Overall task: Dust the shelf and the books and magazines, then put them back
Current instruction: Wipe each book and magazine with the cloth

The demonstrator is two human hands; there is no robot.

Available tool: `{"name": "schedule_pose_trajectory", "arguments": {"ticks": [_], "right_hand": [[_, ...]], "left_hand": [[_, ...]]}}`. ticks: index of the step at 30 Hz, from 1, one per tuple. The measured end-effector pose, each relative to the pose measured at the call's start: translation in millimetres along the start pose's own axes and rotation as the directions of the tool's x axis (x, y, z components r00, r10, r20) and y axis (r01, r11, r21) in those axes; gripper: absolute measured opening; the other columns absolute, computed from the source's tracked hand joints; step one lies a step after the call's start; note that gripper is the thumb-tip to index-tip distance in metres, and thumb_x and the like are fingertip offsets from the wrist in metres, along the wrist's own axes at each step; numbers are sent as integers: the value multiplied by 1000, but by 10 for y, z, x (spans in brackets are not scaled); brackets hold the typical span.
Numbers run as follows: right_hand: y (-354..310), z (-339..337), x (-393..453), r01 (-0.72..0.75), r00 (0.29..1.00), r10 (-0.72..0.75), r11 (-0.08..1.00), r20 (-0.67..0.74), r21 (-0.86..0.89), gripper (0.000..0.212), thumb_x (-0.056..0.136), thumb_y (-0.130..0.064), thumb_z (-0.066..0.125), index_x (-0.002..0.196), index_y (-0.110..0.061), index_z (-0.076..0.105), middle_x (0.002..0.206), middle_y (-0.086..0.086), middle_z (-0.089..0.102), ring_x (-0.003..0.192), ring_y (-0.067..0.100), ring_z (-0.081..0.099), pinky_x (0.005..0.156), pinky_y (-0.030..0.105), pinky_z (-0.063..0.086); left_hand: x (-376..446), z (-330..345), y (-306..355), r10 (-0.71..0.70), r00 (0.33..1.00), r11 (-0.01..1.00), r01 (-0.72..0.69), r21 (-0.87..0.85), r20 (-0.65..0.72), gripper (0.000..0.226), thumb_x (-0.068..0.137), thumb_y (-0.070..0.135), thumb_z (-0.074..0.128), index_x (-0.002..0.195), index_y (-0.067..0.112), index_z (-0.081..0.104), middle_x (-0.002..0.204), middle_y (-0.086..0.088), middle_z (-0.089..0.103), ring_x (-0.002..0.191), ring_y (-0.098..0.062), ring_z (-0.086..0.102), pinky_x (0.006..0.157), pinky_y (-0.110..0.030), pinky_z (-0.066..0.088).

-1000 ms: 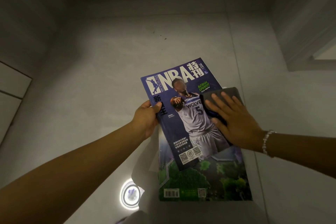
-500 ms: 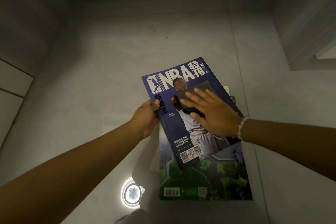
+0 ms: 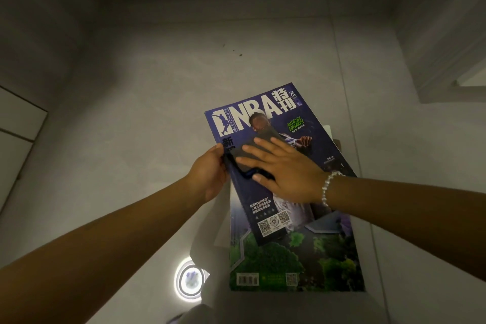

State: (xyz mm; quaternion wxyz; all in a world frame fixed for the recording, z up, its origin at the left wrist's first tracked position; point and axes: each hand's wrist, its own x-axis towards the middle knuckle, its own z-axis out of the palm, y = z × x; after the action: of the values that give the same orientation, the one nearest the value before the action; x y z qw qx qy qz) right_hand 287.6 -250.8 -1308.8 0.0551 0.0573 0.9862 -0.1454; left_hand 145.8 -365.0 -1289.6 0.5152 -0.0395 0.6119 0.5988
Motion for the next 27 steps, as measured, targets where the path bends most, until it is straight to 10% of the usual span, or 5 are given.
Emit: {"name": "schedule_pose_trajectory", "arguments": {"ticks": [9, 18, 22, 27], "right_hand": [[19, -317, 345, -385, 923, 368, 898, 112, 215, 49, 102, -42, 19, 150, -33, 12, 159, -7, 4, 146, 13, -8, 115, 34, -10], [-437, -565, 164, -435, 884, 461, 741, 84, 512, 53, 97, -47, 37, 142, -20, 38, 139, 4, 34, 128, 22, 34, 108, 37, 31], [-436, -855, 113, -325, 901, 433, 728, -38, 604, 19, 91, -36, 58, 101, -20, 55, 89, -13, 47, 80, 1, 51, 70, 13, 41], [-276, -1022, 32, -401, 854, 520, 678, -17, 616, 25, 88, -25, 61, 96, -2, 66, 88, 12, 68, 81, 22, 64, 76, 35, 54]], "left_hand": [[-117, 29, 65, 21, 999, 998, -22, 55, 24, 32, 105, 24, 27, 108, 17, 58, 94, -5, 68, 86, -17, 65, 68, -30, 53], [-293, 128, 239, 81, 991, 979, -100, 180, 109, 50, 102, 45, 26, 118, 17, 63, 117, -9, 64, 102, -22, 61, 85, -34, 53], [-361, 222, 352, 74, 974, 979, -112, 169, 216, 50, 102, 44, 27, 121, 14, 63, 114, -8, 65, 96, -17, 63, 77, -30, 56], [-440, 285, 368, 71, 963, 987, -105, 119, 261, 29, 100, 31, 40, 106, 17, 65, 98, -7, 62, 90, -19, 64, 74, -28, 59]]}}
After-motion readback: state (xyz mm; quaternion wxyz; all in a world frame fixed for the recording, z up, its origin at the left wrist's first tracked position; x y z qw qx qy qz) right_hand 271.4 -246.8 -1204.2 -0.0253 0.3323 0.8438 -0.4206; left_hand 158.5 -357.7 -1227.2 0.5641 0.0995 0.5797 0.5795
